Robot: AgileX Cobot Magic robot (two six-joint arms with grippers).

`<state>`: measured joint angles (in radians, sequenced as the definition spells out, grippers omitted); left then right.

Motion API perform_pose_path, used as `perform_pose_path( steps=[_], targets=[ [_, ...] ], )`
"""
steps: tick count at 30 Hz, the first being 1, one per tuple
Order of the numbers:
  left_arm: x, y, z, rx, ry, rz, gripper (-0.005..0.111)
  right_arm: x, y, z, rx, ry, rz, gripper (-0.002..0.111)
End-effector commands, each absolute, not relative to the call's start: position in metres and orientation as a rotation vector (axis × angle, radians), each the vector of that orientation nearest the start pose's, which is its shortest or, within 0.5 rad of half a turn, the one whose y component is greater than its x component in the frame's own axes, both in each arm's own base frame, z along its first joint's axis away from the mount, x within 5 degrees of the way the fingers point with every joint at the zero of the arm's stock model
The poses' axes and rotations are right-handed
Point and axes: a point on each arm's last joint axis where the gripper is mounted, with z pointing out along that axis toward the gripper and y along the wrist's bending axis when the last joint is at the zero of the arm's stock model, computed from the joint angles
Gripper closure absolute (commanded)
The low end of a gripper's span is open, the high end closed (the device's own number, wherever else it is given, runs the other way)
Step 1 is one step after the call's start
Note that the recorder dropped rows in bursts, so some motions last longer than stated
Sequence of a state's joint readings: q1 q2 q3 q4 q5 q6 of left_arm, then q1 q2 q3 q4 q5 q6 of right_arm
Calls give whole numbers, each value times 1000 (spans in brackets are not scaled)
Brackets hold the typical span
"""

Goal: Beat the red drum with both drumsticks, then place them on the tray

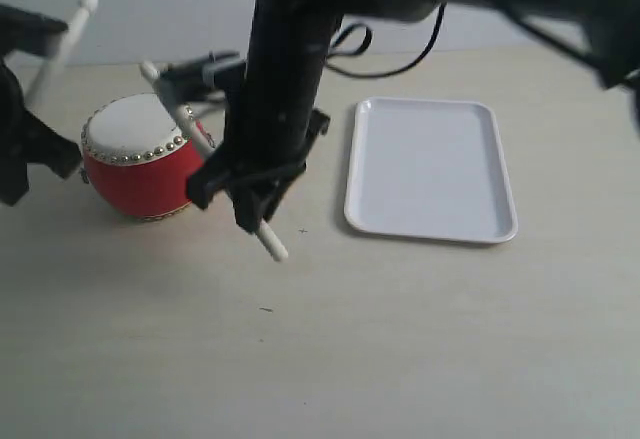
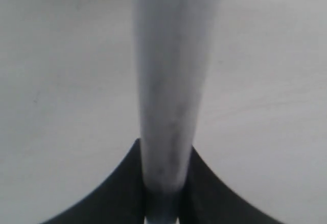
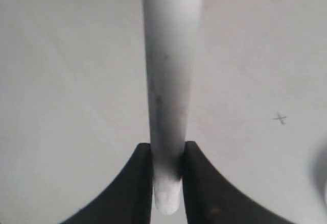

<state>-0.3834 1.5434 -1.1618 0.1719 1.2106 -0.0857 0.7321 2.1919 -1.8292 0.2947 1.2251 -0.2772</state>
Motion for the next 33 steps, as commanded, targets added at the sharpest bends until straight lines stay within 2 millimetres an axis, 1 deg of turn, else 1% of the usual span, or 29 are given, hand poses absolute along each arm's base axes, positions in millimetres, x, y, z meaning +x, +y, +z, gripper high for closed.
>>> perform_pose_path(
  steps=[1,2,3,4,5,7,8,9,10,11,12,15,17,20,22,24,27,30,33],
  targets=[
    [243,-83,325,483,2788,145,107,329,326,127,-1431,2900,365,108],
    [237,-81,334,479,2753,134,107,332,327,119,-1413,2916,335,108],
    [229,-77,345,488,2709,129,107,338,329,120,-1355,2923,299,108],
    [226,-76,348,488,2696,126,107,340,330,125,-1335,2916,302,108],
    [224,-75,350,486,2690,123,107,341,331,134,-1320,2894,311,108],
    [225,-76,348,488,2694,125,107,340,333,161,-1295,2844,364,108],
    [226,-76,345,492,2707,129,107,338,332,179,-1284,2808,384,108],
    [227,-77,340,497,2725,133,107,336,330,203,-1270,2758,406,108],
    [228,-78,335,495,2744,130,107,333,327,219,-1263,2724,408,108],
    [229,-79,330,497,2761,116,107,329,323,241,-1251,2677,418,108],
    [232,-82,325,497,2752,89,107,325,319,262,-1239,2632,429,108],
    [237,-92,318,490,2673,-51,107,309,304,312,-1223,2523,451,108],
    [238,-98,319,499,2643,-134,107,297,293,336,-1237,2458,446,108],
    [234,-106,321,535,2606,-270,107,280,270,364,-1236,2394,383,108],
    [231,-112,322,571,2541,-379,107,270,254,372,-1234,2378,320,108],
    [228,-117,320,587,2467,-466,107,263,239,373,-1222,2391,286,108],
    [227,-123,312,606,2391,-547,107,262,215,370,-1182,2430,221,108],
    [227,-125,305,623,2337,-576,107,270,192,358,-1126,2498,145,108],
    [229,-127,303,594,2299,-601,107,288,169,343,-1032,2590,115,108]
  ],
)
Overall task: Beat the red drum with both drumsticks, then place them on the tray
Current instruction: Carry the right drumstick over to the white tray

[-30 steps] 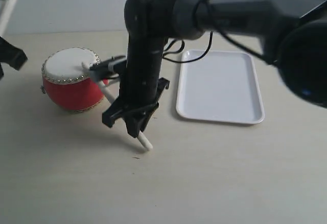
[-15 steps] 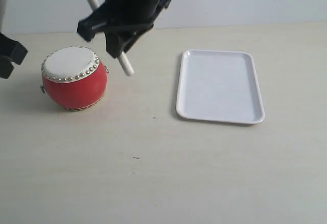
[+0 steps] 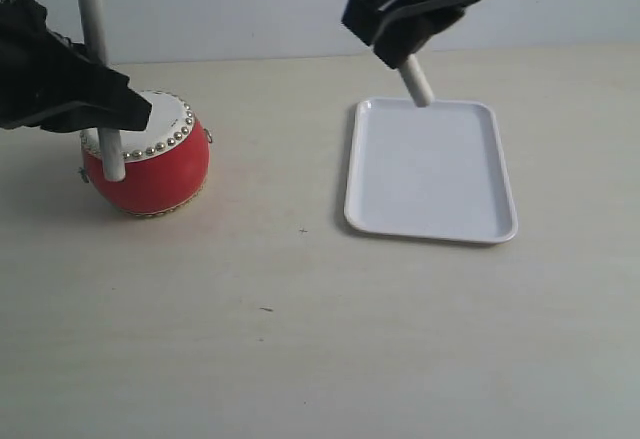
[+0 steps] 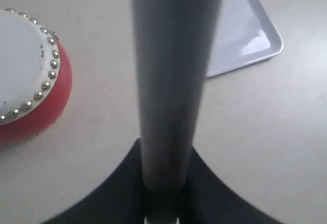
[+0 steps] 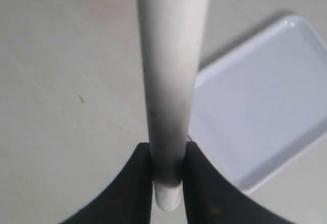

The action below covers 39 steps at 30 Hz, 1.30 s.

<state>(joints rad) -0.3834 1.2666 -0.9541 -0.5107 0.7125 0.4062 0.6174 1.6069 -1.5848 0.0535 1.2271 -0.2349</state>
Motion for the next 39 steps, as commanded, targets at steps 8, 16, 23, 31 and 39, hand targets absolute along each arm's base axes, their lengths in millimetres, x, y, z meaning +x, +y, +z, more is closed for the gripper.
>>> perform_pose_path(
  steps=[8,16,23,31,39],
  targets=[
    [231,-129,304,641,2240,-604,107,341,123,292,-753,2831,191,108],
    [233,-130,308,683,2165,-586,107,374,91,236,-600,3011,208,108],
    [241,-130,311,640,2099,-548,107,379,86,222,-551,3052,265,108],
    [251,-132,300,621,2124,-529,107,395,94,225,-458,2878,343,108],
    [259,-133,291,602,2146,-516,107,415,99,228,-436,2979,369,108]
  ],
)
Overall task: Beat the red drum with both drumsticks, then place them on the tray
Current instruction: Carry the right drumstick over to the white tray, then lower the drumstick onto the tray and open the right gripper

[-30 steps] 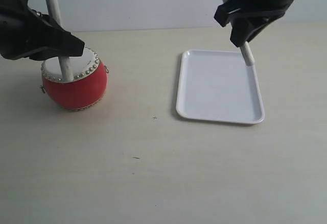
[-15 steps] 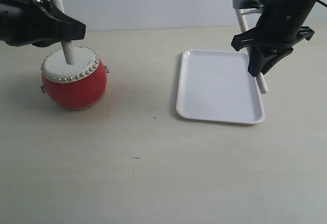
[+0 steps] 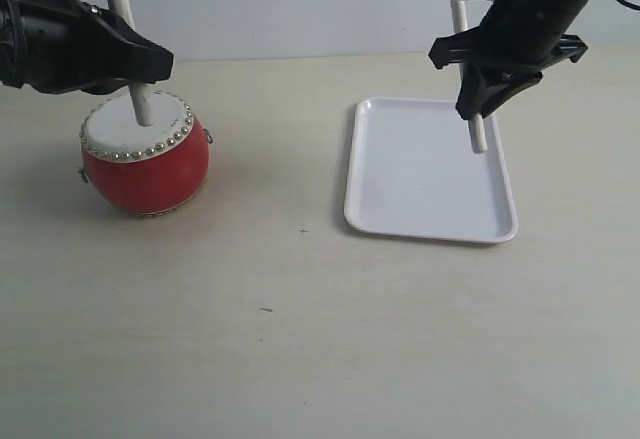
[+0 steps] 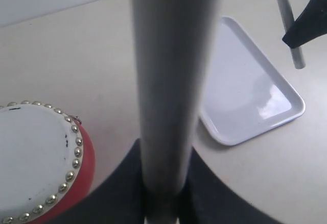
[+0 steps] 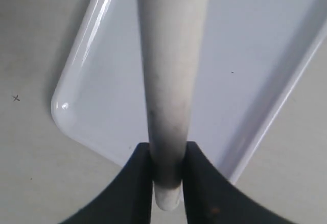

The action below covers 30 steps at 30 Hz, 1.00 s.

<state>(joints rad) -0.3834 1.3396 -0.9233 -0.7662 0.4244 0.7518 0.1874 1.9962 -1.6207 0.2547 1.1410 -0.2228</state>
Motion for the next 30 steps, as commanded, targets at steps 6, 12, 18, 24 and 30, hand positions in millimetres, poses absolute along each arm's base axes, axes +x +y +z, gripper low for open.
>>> perform_pose_path(
  steps=[6,12,18,24,30],
  targets=[
    [259,-134,290,598,2148,-519,107,446,105,210,-263,2989,380,108],
    [259,-134,290,597,2147,-518,107,452,103,174,-107,3089,340,108],
    [259,-134,290,599,2149,-520,107,442,98,144,-65,3192,333,108],
    [259,-134,290,605,2153,-526,107,430,94,135,-82,3246,285,108],
    [258,-134,289,613,2160,-533,107,427,92,129,-88,3271,252,108]
  ],
)
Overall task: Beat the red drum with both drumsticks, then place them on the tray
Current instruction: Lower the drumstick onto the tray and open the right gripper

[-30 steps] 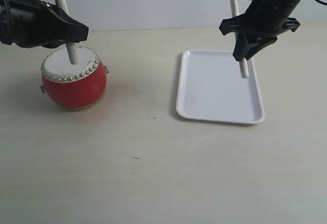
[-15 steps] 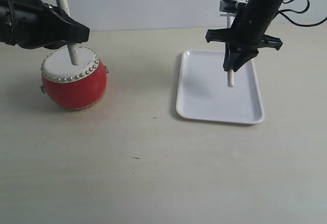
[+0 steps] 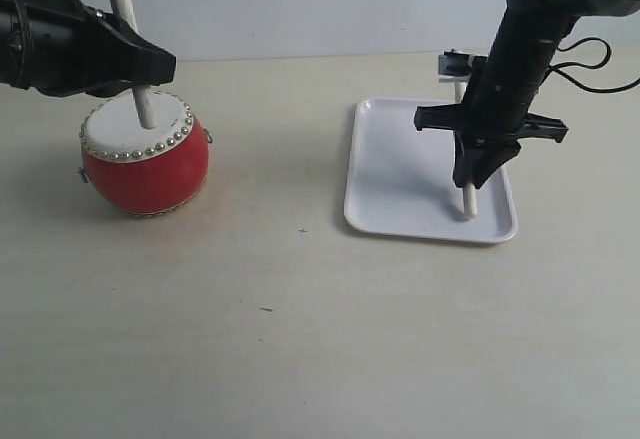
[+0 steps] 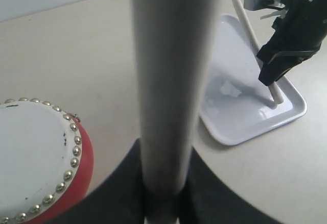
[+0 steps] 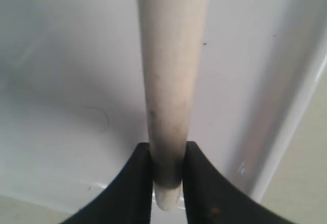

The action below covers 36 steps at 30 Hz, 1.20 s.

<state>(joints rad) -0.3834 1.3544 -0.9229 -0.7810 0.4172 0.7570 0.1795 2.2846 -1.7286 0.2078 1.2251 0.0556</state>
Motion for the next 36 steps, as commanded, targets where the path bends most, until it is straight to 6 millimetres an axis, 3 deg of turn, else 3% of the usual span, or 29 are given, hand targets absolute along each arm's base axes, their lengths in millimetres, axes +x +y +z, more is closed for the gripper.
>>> perform_pose_path(
  steps=[1,18,28,36],
  targets=[
    [258,-134,289,613,2160,-533,107,427,91,128,-90,3273,239,108],
    [257,-135,289,622,2162,-534,107,427,87,118,-15,3299,167,107],
    [257,-135,289,623,2163,-535,107,427,87,118,9,3299,165,84],
    [257,-135,289,624,2161,-534,107,427,87,120,3,3294,155,59]
  ],
)
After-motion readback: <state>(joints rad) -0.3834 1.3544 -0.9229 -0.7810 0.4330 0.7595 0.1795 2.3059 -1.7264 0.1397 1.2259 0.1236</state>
